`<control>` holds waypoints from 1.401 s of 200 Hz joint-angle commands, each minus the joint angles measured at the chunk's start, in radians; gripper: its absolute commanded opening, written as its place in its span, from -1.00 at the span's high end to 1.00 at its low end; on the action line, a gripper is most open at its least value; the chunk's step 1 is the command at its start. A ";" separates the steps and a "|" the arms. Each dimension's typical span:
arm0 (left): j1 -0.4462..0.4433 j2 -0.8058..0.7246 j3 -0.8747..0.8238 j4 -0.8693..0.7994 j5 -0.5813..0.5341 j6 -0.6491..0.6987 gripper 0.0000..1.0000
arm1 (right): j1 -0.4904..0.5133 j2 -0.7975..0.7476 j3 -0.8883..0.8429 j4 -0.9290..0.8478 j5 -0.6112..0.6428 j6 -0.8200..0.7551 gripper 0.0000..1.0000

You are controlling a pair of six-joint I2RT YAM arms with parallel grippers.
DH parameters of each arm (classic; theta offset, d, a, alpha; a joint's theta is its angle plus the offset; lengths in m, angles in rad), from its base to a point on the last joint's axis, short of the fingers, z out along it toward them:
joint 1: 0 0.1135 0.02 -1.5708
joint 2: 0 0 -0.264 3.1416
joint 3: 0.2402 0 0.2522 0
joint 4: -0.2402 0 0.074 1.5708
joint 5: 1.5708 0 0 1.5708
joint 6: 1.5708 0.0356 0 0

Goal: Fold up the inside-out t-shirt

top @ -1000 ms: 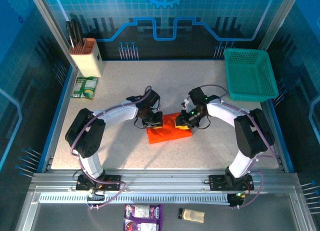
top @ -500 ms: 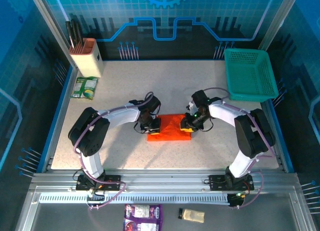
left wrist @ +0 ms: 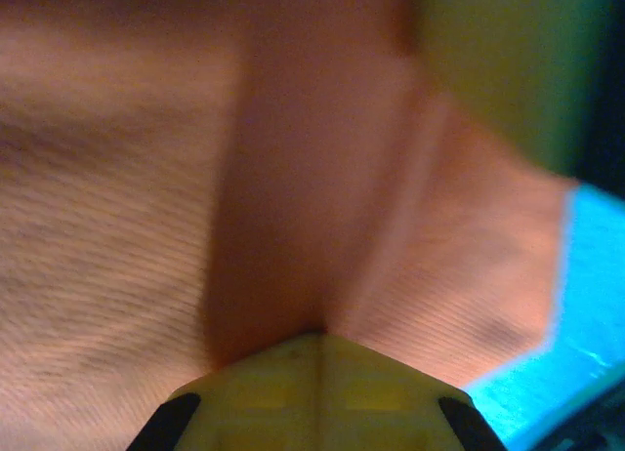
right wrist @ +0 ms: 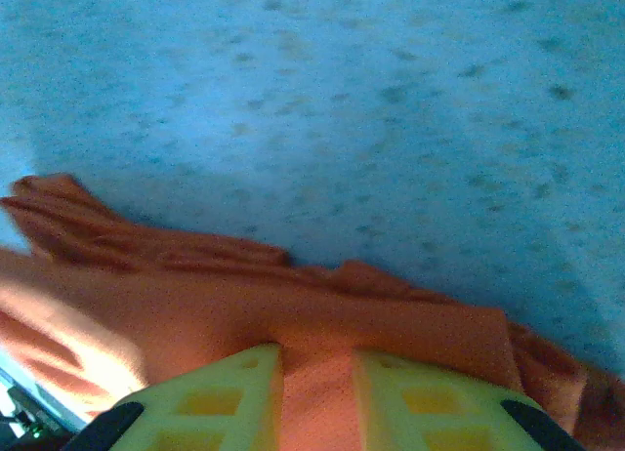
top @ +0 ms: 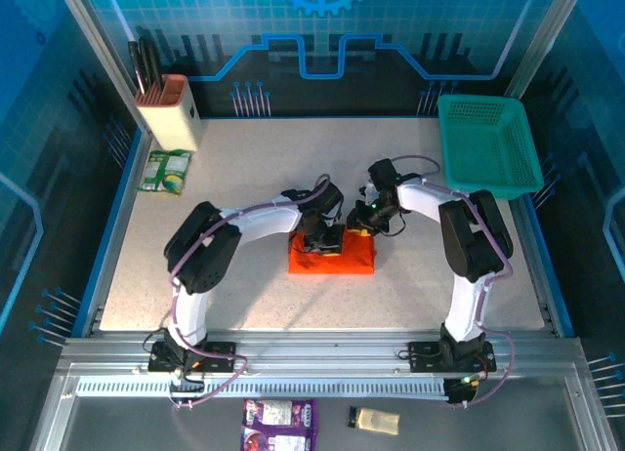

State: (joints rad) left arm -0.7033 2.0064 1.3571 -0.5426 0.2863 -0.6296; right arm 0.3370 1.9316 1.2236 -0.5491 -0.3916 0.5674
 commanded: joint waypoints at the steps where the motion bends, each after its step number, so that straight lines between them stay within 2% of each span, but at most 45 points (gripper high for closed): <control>1: -0.002 0.044 -0.020 -0.028 0.009 -0.009 0.92 | -0.024 0.019 -0.010 -0.053 0.116 -0.018 0.46; 36: 0.000 -0.028 -0.055 0.040 0.048 -0.008 0.92 | -0.023 -0.081 -0.029 -0.035 0.047 -0.011 0.45; 59: 0.022 -0.117 -0.040 0.009 0.008 -0.003 0.90 | -0.014 -0.165 -0.033 -0.049 0.018 -0.008 0.43; 86: 0.099 -0.180 -0.046 -0.045 -0.077 0.024 0.90 | -0.002 -0.204 -0.037 -0.066 -0.028 -0.009 0.42; 116: 0.208 -0.141 -0.045 -0.084 -0.105 0.070 0.90 | 0.008 -0.166 -0.054 -0.059 -0.066 -0.027 0.41; 146: 0.267 -0.056 -0.014 -0.108 -0.130 0.114 0.90 | -0.003 -0.106 -0.088 -0.064 0.016 -0.036 0.42; 172: 0.283 0.013 0.011 -0.107 -0.133 0.133 0.91 | -0.007 -0.061 -0.103 -0.071 0.088 -0.049 0.43; 199: 0.292 0.041 0.035 -0.113 -0.160 0.149 0.92 | -0.007 -0.097 -0.098 -0.091 0.110 -0.055 0.44; 231: 0.303 -0.027 0.041 -0.121 -0.170 0.154 0.91 | -0.011 -0.213 -0.118 -0.110 0.102 -0.052 0.41; 280: 0.301 -0.143 0.020 -0.146 -0.134 0.147 0.88 | -0.019 -0.290 -0.179 -0.173 0.139 -0.098 0.19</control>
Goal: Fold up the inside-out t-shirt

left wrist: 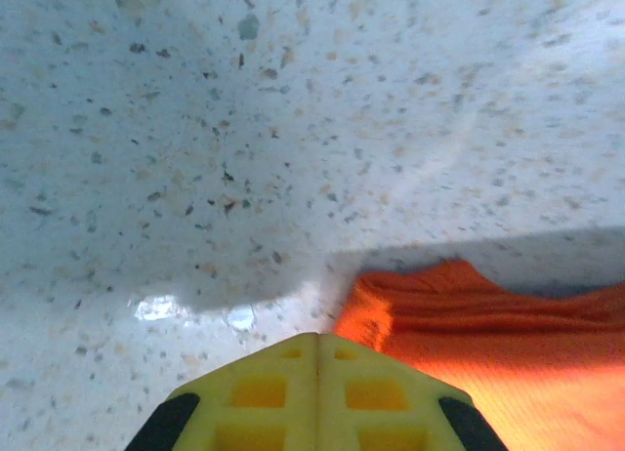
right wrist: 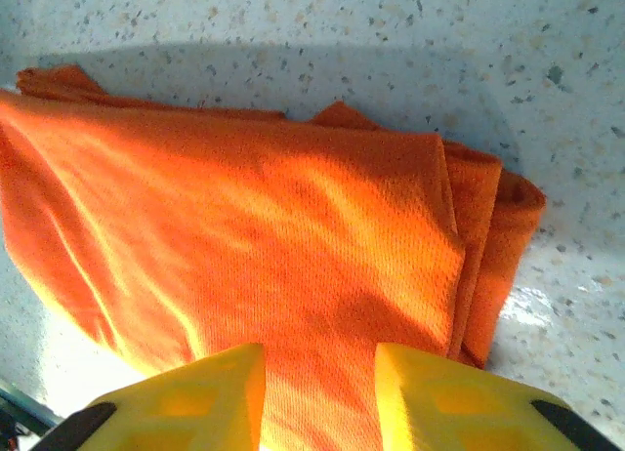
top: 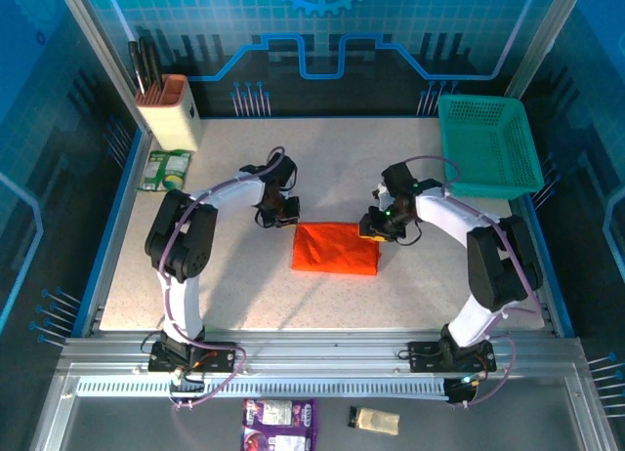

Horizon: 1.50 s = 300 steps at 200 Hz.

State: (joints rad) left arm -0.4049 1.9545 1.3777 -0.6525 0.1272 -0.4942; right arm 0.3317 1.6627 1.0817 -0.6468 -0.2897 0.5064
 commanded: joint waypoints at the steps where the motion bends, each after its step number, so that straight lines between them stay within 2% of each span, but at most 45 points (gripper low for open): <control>1: 0.003 -0.093 -0.002 -0.035 0.027 0.011 0.88 | -0.014 -0.023 -0.038 -0.076 0.039 -0.037 0.19; 38: -0.027 -0.142 -0.055 -0.023 0.069 -0.015 0.87 | -0.015 -0.024 -0.094 -0.062 0.026 -0.046 -0.07; 71: -0.059 -0.121 -0.095 0.005 0.081 -0.038 0.86 | -0.016 0.024 -0.119 0.013 -0.032 -0.032 -0.11; 128: -0.062 -0.032 -0.119 0.030 0.056 -0.034 0.88 | -0.022 0.069 -0.123 0.063 -0.045 -0.022 -0.09; 183: -0.063 -0.014 -0.114 0.028 0.046 -0.030 0.89 | -0.028 0.062 -0.125 0.029 0.038 -0.041 0.01; 209: -0.063 -0.014 -0.100 0.021 0.045 -0.026 0.89 | -0.031 0.059 -0.138 0.064 -0.006 -0.043 0.05; 237: -0.063 -0.012 -0.092 0.017 0.043 -0.022 0.90 | -0.035 0.062 -0.164 0.130 -0.065 -0.023 0.17; 257: -0.063 -0.020 -0.090 0.015 0.037 -0.021 0.90 | -0.040 0.054 -0.162 0.132 -0.064 -0.020 0.40; 283: -0.057 -0.054 -0.089 0.013 0.019 -0.020 0.90 | -0.047 0.041 -0.122 0.047 -0.015 -0.053 0.70; 300: -0.047 -0.077 -0.083 0.004 0.009 -0.019 0.90 | -0.050 0.037 -0.062 -0.068 0.065 -0.098 0.81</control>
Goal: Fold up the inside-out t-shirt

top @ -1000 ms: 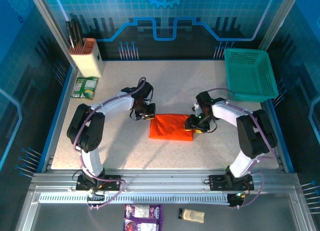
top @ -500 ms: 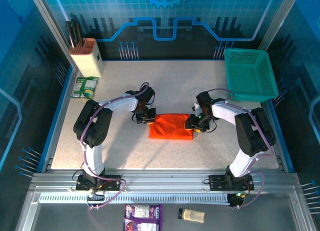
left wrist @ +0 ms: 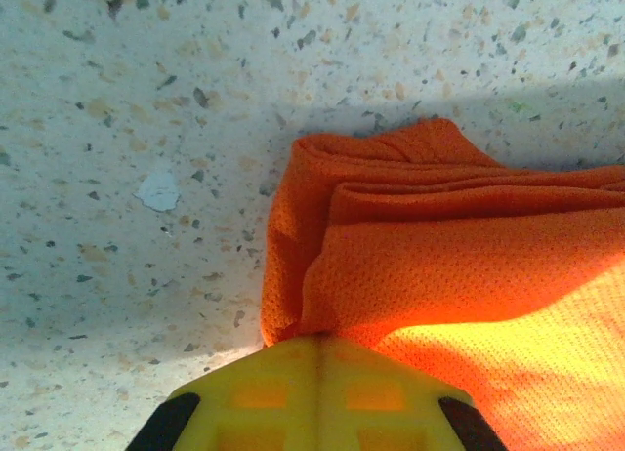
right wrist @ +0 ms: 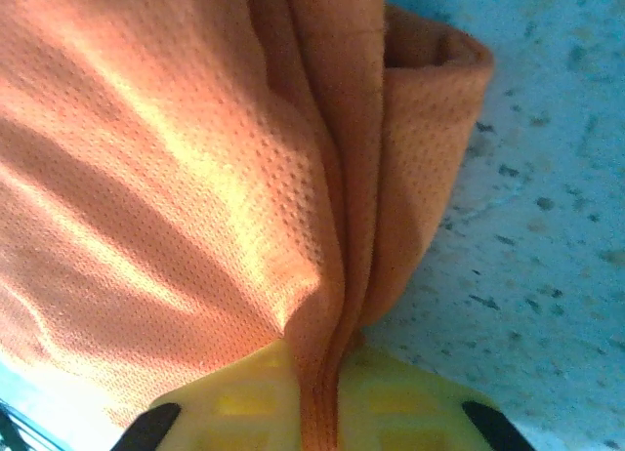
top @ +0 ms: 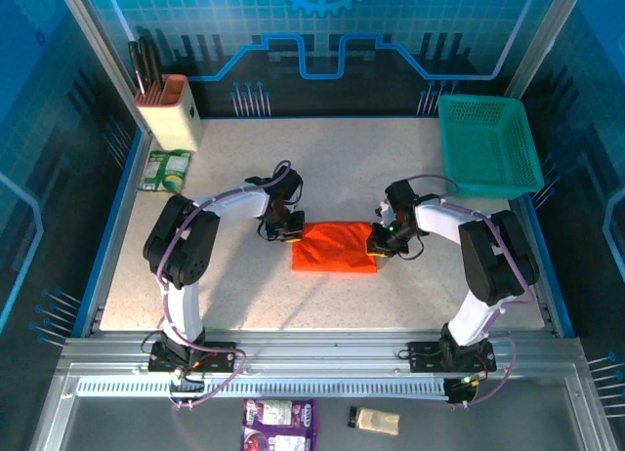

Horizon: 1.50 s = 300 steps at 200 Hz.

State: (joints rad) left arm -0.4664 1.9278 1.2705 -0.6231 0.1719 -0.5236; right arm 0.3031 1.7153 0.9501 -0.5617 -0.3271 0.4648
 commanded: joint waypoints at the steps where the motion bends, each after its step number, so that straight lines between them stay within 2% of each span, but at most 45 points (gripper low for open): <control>1: 0.016 -0.052 0.024 -0.025 -0.036 0.010 0.90 | -0.022 -0.016 0.074 -0.160 0.107 -0.060 0.82; 23: 0.036 -0.077 0.027 -0.036 -0.040 0.015 0.90 | -0.023 -0.026 0.172 -0.329 0.259 -0.127 0.92; 79: 0.088 -0.122 0.039 -0.080 -0.027 0.040 0.90 | -0.050 -0.008 0.478 -0.740 0.730 -0.249 1.00; 102: 0.108 -0.132 0.045 -0.099 -0.010 0.049 0.89 | -0.065 0.010 0.594 -0.835 0.872 -0.308 1.00; 136: 0.137 -0.141 0.056 -0.130 0.017 0.064 0.90 | -0.117 -0.001 0.720 -0.894 1.018 -0.422 1.00; 179: 0.155 -0.140 0.084 -0.170 0.027 0.082 0.90 | -0.180 -0.069 0.813 -0.839 1.047 -0.571 1.00; 217: 0.159 -0.141 0.082 -0.171 0.029 0.081 0.90 | -0.157 -0.072 0.798 -0.866 0.991 -0.490 1.00; 250: 0.169 -0.159 0.049 -0.162 0.032 0.083 0.90 | -0.022 -0.097 0.693 -0.902 0.927 -0.336 1.00; 300: 0.206 -0.194 -0.009 -0.148 0.038 0.094 0.90 | 0.305 -0.055 0.610 -0.949 0.767 -0.043 1.00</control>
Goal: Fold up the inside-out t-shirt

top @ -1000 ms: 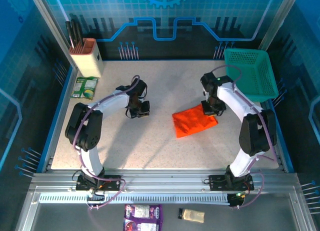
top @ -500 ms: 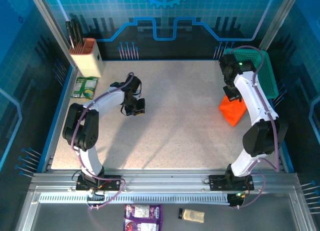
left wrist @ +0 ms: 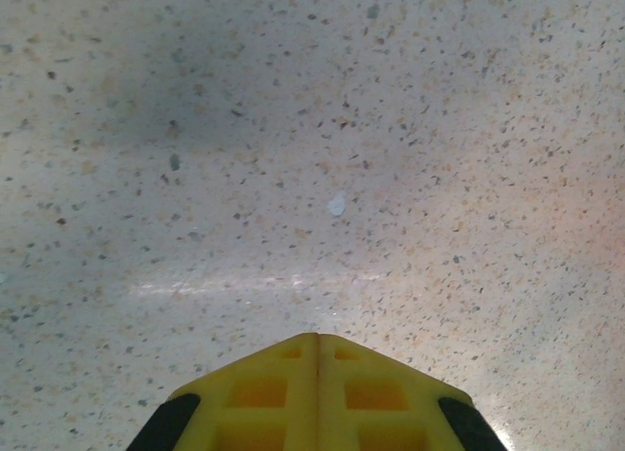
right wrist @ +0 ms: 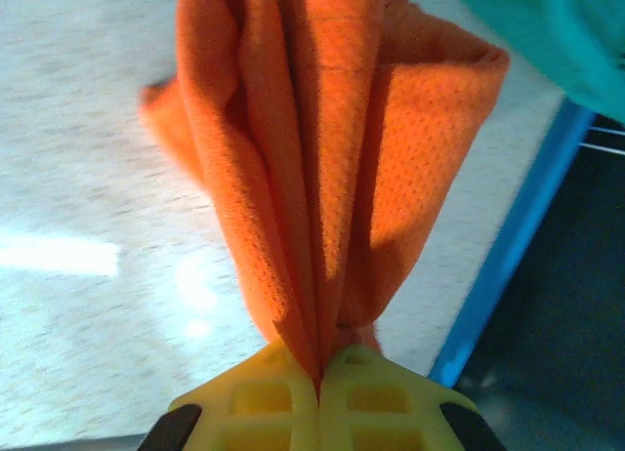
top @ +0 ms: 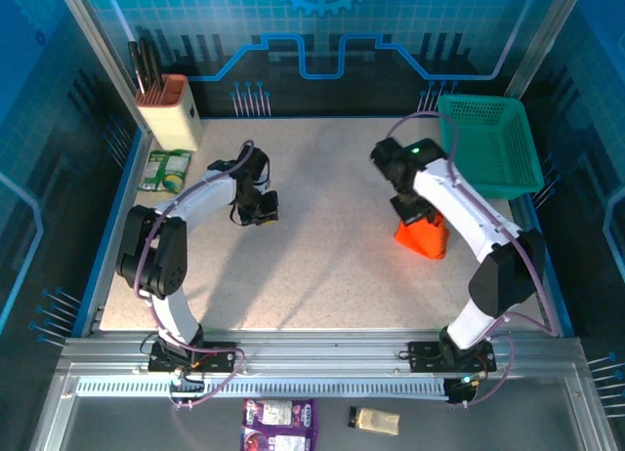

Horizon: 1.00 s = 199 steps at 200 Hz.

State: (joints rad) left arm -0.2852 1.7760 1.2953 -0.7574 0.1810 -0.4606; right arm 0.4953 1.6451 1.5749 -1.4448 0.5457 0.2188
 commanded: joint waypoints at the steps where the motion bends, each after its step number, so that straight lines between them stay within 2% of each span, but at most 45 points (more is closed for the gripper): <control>1: 0.025 -0.043 -0.034 -0.014 0.030 0.031 0.90 | 0.119 0.017 -0.015 -0.066 -0.109 0.209 1.00; 46: 0.064 -0.071 -0.066 -0.001 0.037 0.046 0.89 | 0.331 0.142 0.003 0.034 -0.302 0.375 1.00; 73: 0.071 -0.092 -0.079 0.009 0.070 0.045 0.90 | 0.379 0.181 0.067 0.077 -0.317 0.393 1.00; 104: 0.041 -0.151 -0.168 0.102 0.185 -0.035 0.90 | 0.375 0.153 0.171 0.083 -0.313 0.377 1.00; 137: 0.003 -0.196 -0.221 0.155 0.204 -0.098 0.90 | 0.361 0.087 0.260 0.075 -0.375 0.338 1.00; 167: -0.034 -0.208 -0.199 0.155 0.200 -0.116 0.90 | 0.280 0.009 0.203 0.106 -0.423 0.307 1.00; 199: -0.096 -0.185 -0.149 0.168 0.193 -0.149 0.90 | 0.134 -0.071 0.046 0.202 -0.527 0.253 1.00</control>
State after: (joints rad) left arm -0.3336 1.5986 1.0901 -0.6147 0.3496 -0.5644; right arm 0.7250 1.6257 1.7226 -1.3018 0.1169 0.5224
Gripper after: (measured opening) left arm 0.053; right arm 0.062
